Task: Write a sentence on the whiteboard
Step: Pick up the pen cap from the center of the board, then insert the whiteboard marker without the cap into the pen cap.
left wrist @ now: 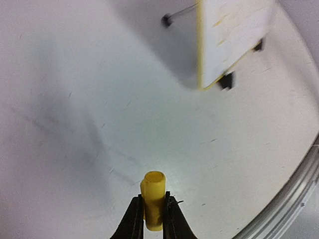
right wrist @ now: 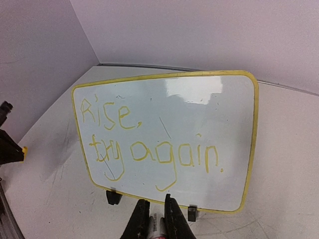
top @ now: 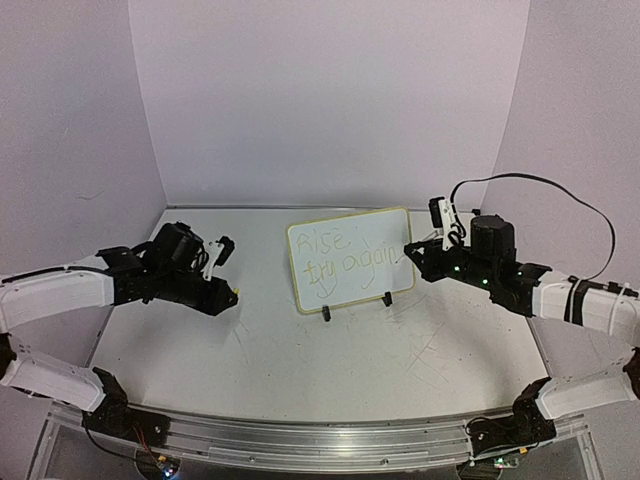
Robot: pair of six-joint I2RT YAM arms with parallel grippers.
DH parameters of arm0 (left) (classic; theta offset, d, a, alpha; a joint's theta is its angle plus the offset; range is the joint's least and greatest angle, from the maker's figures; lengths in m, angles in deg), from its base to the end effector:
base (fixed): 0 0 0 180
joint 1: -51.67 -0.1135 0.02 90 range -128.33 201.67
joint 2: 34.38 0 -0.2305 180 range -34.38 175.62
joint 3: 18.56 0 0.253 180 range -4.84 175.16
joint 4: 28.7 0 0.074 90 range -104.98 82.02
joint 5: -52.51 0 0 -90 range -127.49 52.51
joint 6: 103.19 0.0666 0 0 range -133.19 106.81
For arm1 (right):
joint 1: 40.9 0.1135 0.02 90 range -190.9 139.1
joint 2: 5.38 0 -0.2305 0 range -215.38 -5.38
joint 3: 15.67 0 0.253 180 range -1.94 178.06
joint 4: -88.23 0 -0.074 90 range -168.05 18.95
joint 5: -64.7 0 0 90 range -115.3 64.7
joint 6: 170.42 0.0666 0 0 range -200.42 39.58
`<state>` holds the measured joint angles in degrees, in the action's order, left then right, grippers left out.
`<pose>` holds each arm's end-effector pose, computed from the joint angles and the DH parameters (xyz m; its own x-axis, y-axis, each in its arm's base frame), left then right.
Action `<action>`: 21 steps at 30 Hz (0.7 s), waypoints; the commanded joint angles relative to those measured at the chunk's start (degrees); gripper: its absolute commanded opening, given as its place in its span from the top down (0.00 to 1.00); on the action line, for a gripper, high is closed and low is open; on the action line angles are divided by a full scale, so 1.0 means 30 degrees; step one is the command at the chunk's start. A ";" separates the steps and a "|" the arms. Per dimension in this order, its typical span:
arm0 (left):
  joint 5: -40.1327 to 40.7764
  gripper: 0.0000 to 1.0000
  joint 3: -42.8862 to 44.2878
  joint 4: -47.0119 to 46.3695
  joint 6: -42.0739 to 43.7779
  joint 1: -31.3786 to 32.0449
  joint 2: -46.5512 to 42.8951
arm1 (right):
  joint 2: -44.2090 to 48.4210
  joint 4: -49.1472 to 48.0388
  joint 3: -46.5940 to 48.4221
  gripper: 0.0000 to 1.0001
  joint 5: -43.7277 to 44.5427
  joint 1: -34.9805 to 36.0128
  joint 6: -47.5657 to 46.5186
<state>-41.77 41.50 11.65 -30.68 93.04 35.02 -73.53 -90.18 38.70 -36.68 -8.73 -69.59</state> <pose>0.2064 -0.1884 0.1811 -0.7548 0.2654 -0.5999 0.4912 0.8348 -0.2487 0.2590 0.1784 0.2303 -0.3487 -0.0017 -0.9372 -0.6287 0.7421 0.2325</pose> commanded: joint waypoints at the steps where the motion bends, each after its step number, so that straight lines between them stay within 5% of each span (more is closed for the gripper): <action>1: -0.2697 0.97 -0.0677 -0.5129 0.2769 0.1667 -0.1899 | -0.0625 -0.0319 0.1635 1.00 -0.2876 0.0328 0.0016; 11: -0.4571 1.00 0.0296 -0.8628 0.8238 0.3306 0.0786 | -0.3434 0.1239 0.5475 1.00 -0.3925 0.5299 -0.1096; 21: -0.5561 1.00 -0.0186 -0.9608 0.9392 0.3935 0.1279 | -0.5686 0.1252 0.7497 1.00 -0.3397 0.7628 -0.0989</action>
<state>-56.86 40.66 -13.89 -4.96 104.04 38.53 -89.89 -86.32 57.82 -47.60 12.43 -71.96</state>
